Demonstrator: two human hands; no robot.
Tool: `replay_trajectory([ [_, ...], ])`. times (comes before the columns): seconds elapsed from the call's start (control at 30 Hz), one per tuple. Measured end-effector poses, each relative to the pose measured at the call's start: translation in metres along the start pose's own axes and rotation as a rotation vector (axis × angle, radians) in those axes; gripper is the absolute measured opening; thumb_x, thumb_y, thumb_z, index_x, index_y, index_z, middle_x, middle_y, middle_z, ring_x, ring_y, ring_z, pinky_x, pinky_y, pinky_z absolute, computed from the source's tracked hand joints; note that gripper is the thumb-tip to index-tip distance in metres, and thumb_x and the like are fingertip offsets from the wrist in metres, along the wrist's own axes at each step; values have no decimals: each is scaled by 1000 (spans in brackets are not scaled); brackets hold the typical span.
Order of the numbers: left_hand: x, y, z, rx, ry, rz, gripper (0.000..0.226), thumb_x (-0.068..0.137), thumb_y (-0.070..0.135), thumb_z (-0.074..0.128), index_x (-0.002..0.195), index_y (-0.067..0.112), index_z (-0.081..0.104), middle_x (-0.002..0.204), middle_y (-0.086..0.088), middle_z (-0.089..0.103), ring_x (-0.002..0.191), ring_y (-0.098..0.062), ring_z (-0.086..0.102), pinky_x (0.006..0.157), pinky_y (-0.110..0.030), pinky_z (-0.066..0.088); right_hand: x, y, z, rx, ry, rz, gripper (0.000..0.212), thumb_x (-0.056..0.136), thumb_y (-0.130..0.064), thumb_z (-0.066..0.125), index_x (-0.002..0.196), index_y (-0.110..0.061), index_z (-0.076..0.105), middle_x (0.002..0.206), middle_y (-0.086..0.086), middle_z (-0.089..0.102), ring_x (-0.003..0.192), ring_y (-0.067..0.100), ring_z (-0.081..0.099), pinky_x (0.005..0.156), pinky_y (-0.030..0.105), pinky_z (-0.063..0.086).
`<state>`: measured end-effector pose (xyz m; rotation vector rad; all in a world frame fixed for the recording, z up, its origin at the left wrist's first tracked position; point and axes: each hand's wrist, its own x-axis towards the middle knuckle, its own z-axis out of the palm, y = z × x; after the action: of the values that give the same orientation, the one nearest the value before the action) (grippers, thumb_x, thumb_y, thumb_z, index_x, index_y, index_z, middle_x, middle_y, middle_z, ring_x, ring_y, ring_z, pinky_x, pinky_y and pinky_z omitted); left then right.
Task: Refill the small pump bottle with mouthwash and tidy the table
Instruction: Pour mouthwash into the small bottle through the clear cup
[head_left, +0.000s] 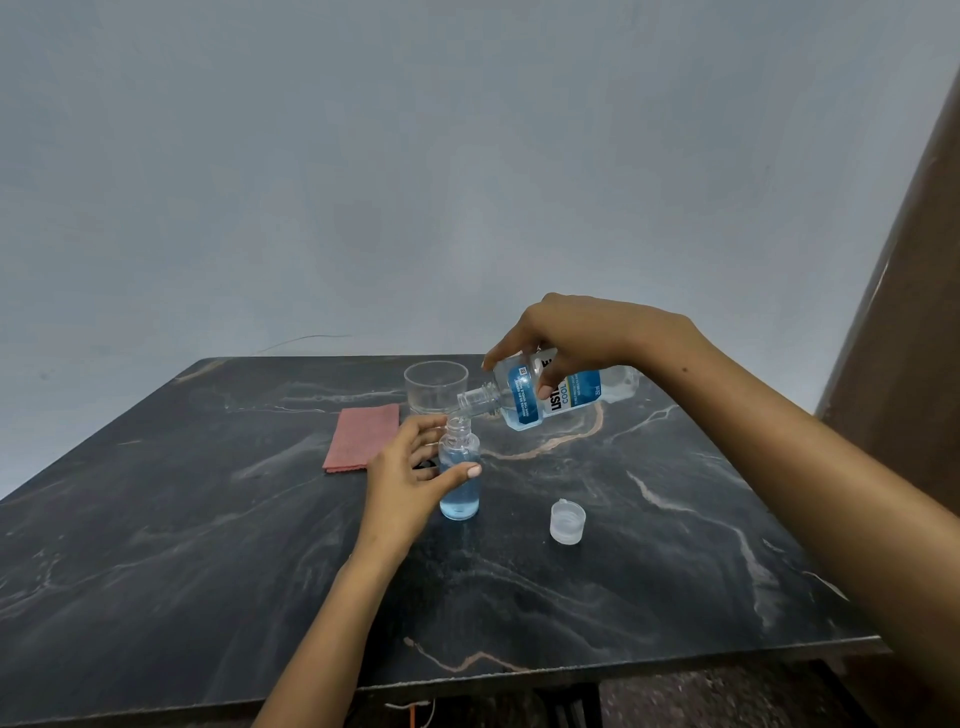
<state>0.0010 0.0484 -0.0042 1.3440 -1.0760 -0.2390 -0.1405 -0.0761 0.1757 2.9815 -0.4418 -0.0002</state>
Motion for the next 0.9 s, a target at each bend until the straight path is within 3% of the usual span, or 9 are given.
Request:
replay_trajectory([
  [0.17,-1,1,0,3,-3,8,54,63,21,85,100,45,53,103,25,59,92,14,58,69,-5,49,1,0,0,-13,8,-4,63,76,-12,76,130,-37,53,112,0,69,88,7,51,81,31,48],
  [0.53,0,-1,0,2,-4,10,54,64,21,84,106,38,54,106,17,62,100,2,59,75,-11,52,3,3,1,-14,15,-12,62,77,-12,75,130,-37,54,117,0,68,90,6,51,82,29,48],
  [0.73,0,1,0,4,-12,14,53,65,21,83,101,43,52,104,24,59,97,8,57,72,-6,50,4,3,1,-21,16,-12,63,77,-11,74,131,-37,53,119,0,67,90,6,50,79,28,47],
  [0.9,0,1,0,2,-14,13,54,64,21,83,108,36,53,104,23,59,96,9,57,72,-6,49,3,3,1,-35,10,-13,64,78,-12,74,132,-37,52,119,0,67,92,7,50,79,28,47],
])
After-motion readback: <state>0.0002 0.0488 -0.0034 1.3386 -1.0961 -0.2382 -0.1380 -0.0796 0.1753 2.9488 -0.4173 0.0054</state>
